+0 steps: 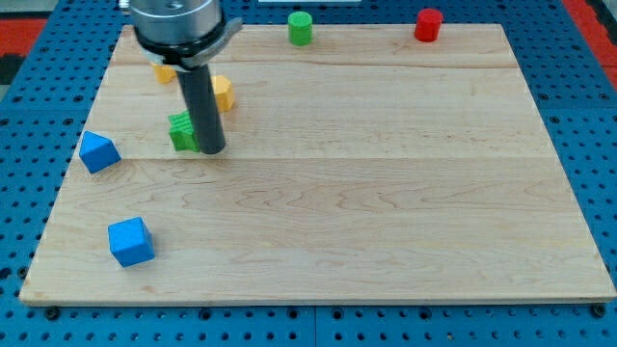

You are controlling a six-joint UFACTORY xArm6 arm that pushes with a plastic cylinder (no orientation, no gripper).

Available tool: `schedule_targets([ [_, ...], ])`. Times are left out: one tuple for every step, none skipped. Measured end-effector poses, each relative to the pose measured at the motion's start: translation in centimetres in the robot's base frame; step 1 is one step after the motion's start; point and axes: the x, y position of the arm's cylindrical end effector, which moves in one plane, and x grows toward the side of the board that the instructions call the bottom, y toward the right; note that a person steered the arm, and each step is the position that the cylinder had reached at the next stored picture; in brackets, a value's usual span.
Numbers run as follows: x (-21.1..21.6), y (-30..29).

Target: Move the blue triangle slightly up

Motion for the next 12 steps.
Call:
schedule_targets([
  [-2.2, -3.5],
  [-1.6, -3.1],
  [6.2, -3.7],
  [5.9, -9.5],
  [2.9, -13.8],
  [-1.3, -13.9],
  [-2.0, -13.6],
  [-1.9, -12.7],
  [-1.9, -9.1],
  [-1.9, -4.8],
  [-1.9, -1.0],
  [-1.9, 2.4],
])
